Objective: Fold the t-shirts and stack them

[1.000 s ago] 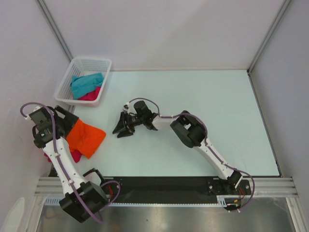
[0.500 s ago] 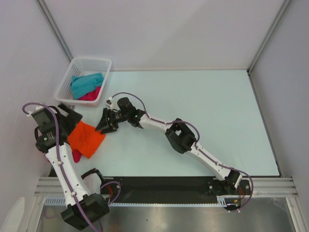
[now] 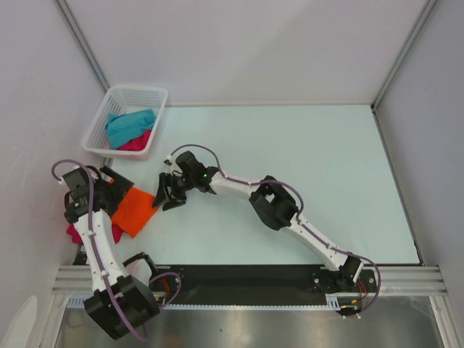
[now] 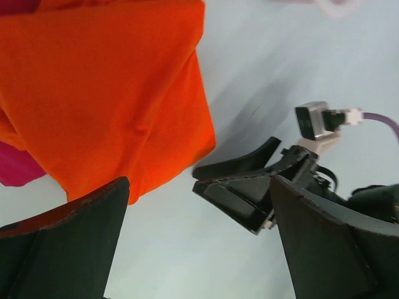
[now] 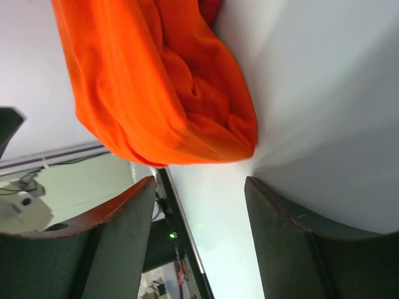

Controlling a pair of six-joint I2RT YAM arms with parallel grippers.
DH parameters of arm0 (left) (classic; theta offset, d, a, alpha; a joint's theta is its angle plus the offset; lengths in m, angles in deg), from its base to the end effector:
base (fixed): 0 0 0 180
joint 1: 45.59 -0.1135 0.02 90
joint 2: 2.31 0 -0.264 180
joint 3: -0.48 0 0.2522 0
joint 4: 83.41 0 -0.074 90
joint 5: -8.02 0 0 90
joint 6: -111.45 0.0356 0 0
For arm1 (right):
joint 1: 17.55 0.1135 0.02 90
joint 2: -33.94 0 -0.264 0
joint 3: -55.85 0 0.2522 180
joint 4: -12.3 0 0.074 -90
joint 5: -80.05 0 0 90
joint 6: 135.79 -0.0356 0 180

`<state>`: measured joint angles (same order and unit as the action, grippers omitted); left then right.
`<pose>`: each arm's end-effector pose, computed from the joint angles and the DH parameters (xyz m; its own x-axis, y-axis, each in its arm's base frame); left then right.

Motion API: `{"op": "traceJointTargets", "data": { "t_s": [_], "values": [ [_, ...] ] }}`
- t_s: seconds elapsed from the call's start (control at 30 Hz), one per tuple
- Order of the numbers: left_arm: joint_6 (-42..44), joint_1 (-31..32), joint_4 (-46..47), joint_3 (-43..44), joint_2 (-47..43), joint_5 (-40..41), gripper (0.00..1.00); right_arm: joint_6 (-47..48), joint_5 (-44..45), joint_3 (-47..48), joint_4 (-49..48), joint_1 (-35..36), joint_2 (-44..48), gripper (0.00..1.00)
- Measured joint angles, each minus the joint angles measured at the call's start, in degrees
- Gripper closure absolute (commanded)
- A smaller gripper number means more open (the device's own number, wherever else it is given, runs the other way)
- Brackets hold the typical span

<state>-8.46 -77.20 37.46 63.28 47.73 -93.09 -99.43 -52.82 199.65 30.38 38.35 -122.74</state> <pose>0.1497 0.0841 0.2927 -0.3343 -0.7803 -0.5286 -0.6550 0.5956 -0.4650 0.3130 0.5055 0.1103 -0.9231 -0.3107 -0.2265 -0.3214 0.3002 0.8981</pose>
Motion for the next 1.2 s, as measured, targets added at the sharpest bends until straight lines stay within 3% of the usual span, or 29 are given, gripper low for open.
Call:
{"op": "traceJointTargets", "data": {
  "t_s": [0.43, 0.67, 0.83, 1.2],
  "values": [
    [0.3, 0.5, 5.6, -3.0, 9.2, 3.8, 0.0, 13.1, 7.2, -2.9, 15.7, -0.5, 6.7, 0.34],
    [2.6, 0.5, 6.7, 5.9, 19.1, 8.4, 0.0, 17.8, 10.3, -11.4, 19.6, -0.5, 13.2, 0.34],
    [4.6, 0.6, 8.5, 7.6, 22.4, 11.0, 0.0, 20.2, 12.3, -17.2, 21.4, -0.5, 17.4, 0.34],
    [6.9, 0.5, 6.5, 14.2, 34.2, 14.6, 0.0, 22.7, 13.9, -21.1, 23.3, -0.1, 20.4, 0.34]
  ]
}}
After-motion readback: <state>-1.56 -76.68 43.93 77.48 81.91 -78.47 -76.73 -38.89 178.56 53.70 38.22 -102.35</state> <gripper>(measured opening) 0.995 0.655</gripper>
